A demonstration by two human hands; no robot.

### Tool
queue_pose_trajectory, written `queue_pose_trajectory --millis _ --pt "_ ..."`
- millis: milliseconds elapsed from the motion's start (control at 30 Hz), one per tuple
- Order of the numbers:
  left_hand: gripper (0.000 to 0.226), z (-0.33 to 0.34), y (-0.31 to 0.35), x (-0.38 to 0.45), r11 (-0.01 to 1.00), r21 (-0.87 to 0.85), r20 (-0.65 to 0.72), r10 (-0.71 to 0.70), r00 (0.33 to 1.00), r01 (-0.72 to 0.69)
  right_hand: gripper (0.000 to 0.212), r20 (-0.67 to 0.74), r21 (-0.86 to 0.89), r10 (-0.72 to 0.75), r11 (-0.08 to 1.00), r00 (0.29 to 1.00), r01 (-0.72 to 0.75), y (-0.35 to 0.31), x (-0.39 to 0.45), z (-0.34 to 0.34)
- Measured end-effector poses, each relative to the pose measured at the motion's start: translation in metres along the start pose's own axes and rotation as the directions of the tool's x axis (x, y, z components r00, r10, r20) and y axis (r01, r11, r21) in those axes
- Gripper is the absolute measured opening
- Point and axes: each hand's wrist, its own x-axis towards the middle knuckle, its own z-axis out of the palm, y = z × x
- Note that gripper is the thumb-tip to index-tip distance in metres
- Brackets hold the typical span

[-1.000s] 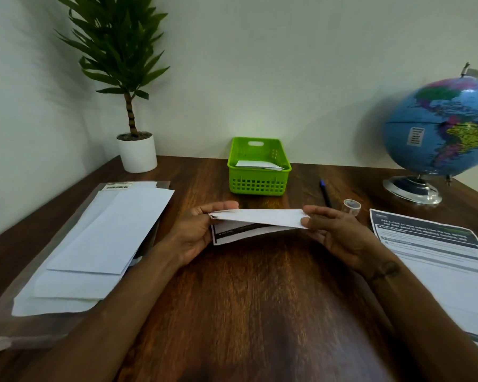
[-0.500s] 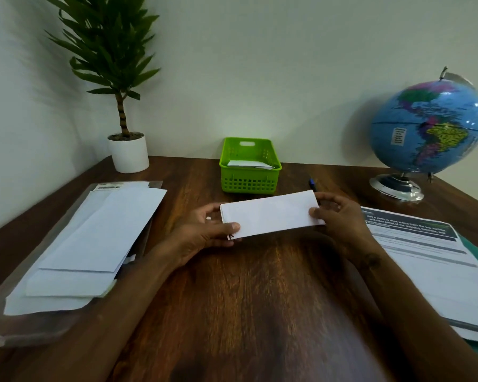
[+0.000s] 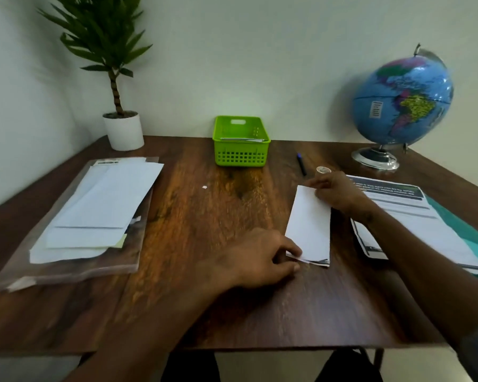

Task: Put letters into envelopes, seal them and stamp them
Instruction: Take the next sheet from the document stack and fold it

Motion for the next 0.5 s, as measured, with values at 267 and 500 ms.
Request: queue_pose_trajectory --millis 267,500 --pt "0.043 0.005 0.007 -0.022 0.991 -0.064 -0.327 -0.129 0.936 0.114 0.036 -0.006 -0.453 -0.360 0.833 0.933 0.318 -0.032 -0.021 0.049" --pt "0.026 -0.059 -0.081 -0.084 0.886 -0.273 -0.634 -0.458 0.623 0.374 0.019 -0.083 -0.030 -0.376 0.927 0.923 0.375 -0.137 -0.030 0.140"
